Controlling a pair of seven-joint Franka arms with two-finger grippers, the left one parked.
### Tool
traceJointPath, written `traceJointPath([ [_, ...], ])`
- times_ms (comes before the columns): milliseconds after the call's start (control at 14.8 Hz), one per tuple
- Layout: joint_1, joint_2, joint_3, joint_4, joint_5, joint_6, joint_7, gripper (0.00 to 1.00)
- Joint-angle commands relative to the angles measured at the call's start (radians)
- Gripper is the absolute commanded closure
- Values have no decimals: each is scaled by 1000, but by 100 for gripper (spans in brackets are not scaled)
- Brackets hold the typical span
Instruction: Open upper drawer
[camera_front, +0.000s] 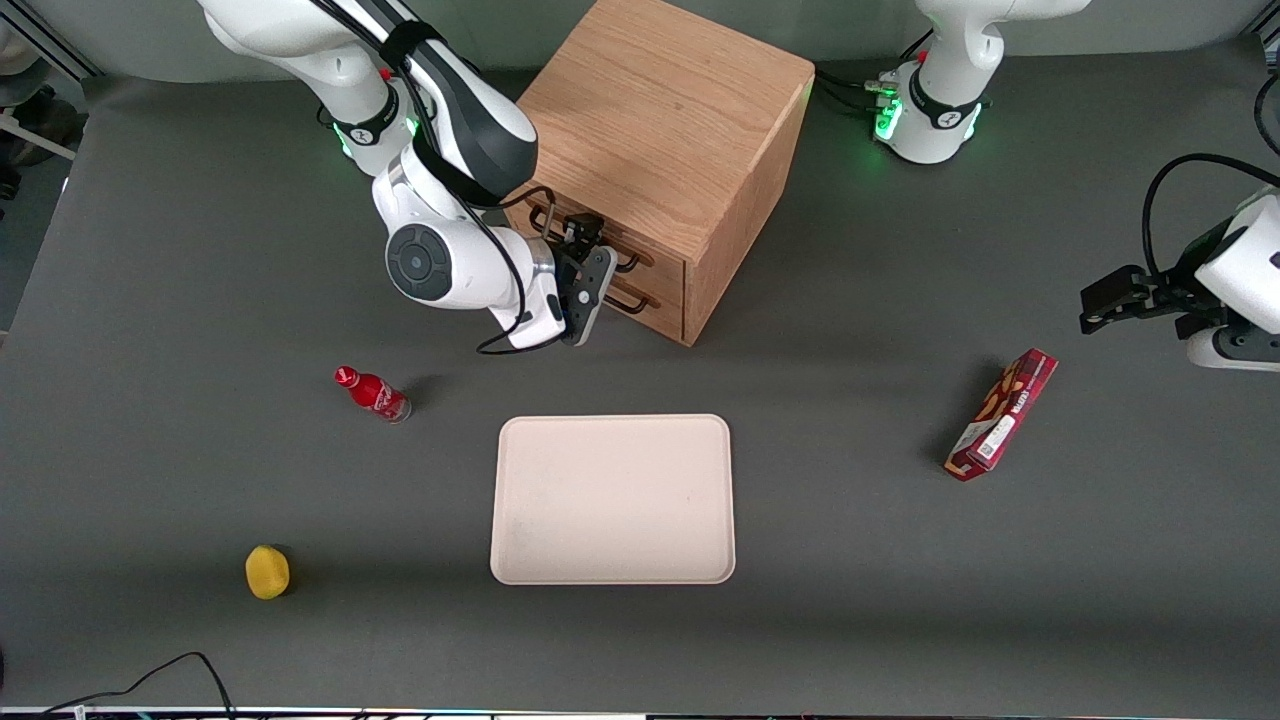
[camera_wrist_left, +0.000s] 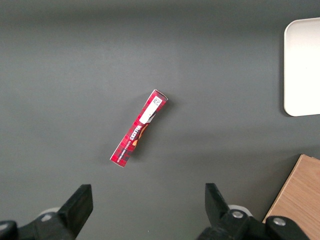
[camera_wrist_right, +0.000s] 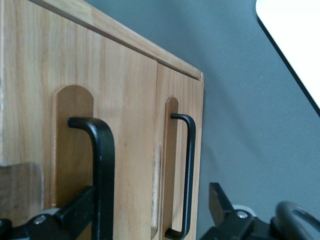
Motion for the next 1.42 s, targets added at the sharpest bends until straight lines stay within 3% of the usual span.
traceJointPath([
  [0,12,0,-4,-7,-8,19,31,0],
  [1351,-15,21,-14,15,-82,61,28,0],
])
